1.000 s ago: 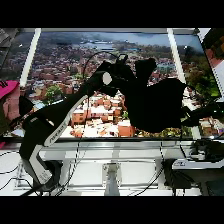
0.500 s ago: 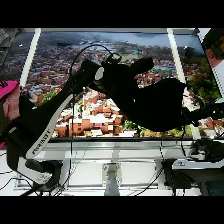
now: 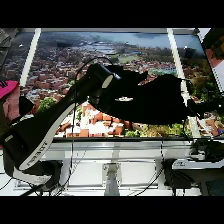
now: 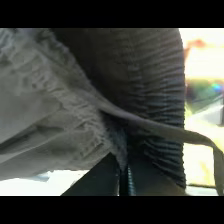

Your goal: Fold the clothes and pants, and hang the long-sleeved shirts on hangers.

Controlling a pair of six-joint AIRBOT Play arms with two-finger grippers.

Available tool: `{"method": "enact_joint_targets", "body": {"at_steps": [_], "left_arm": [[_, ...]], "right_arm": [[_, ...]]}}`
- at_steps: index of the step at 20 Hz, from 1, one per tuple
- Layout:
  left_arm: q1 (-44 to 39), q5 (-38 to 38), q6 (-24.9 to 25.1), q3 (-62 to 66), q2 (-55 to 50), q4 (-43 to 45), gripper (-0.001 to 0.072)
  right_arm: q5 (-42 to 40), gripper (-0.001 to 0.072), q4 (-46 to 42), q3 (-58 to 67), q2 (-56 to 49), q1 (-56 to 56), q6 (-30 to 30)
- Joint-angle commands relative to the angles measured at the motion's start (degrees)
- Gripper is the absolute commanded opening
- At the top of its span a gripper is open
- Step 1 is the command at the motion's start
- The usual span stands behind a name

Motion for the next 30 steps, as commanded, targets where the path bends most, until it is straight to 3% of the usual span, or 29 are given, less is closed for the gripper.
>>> {"method": "enact_joint_targets", "body": {"at_steps": [1,2,3,5,7,9,12,14,19,25,29,30], "left_arm": [[-2.1,-0.6,-0.2,0.0,0.2,0.2,0.0205],[-2.2,0.6,-0.2,0.0,0.2,-0.3,0.0448],[-2.2,1.4,-0.2,0.0,0.3,-0.7,0.0494],[-2.2,2.7,-0.2,0.0,0.3,-2.5,0.0494],[-2.2,9.2,0.1,0.0,0.3,-4.6,0.0494],[-2.2,24.3,0.9,0.0,0.2,-4.6,0.0497],[-2.0,57.4,1.9,0.0,-1.3,-4.5,0.0495],[-2.0,71.5,0.5,0.0,-4.2,-4.5,0.0453],[-1.8,70.9,-0.4,0.0,-14.8,-3.9,0.0461],[-0.7,86.5,-0.4,0.0,-21.9,-3.6,0.0490],[0.7,87.0,0.0,0.0,-24.0,-2.8,0.0473],[1.0,87.1,0.0,0.0,-24.2,-2.8,0.0427]], "right_arm": [[-1.2,0.0270,3.0,0.4,0.0,0.0,0.3],[-1.1,0.0408,3.4,0.4,0.0,0.0,0.3],[-1.1,0.0428,3.3,0.4,0.0,0.0,0.3],[-1.1,0.0428,3.0,0.4,0.0,0.0,0.3],[-1.2,0.0429,2.8,0.4,0.0,0.0,0.3],[-1.1,0.0429,2.3,0.4,0.0,0.0,0.3],[-1.2,0.0430,0.9,0.4,0.0,0.0,0.3],[-1.2,0.0430,1.0,0.4,0.0,0.0,0.3],[-2.7,0.0448,1.3,0.4,0.0,0.0,0.3],[-3.4,0.0449,1.8,0.4,0.0,0.0,0.3],[-3.5,0.0449,4.0,0.4,0.0,0.2,0.3],[-3.5,0.0448,4.5,0.4,0.0,0.2,0.2]]}}
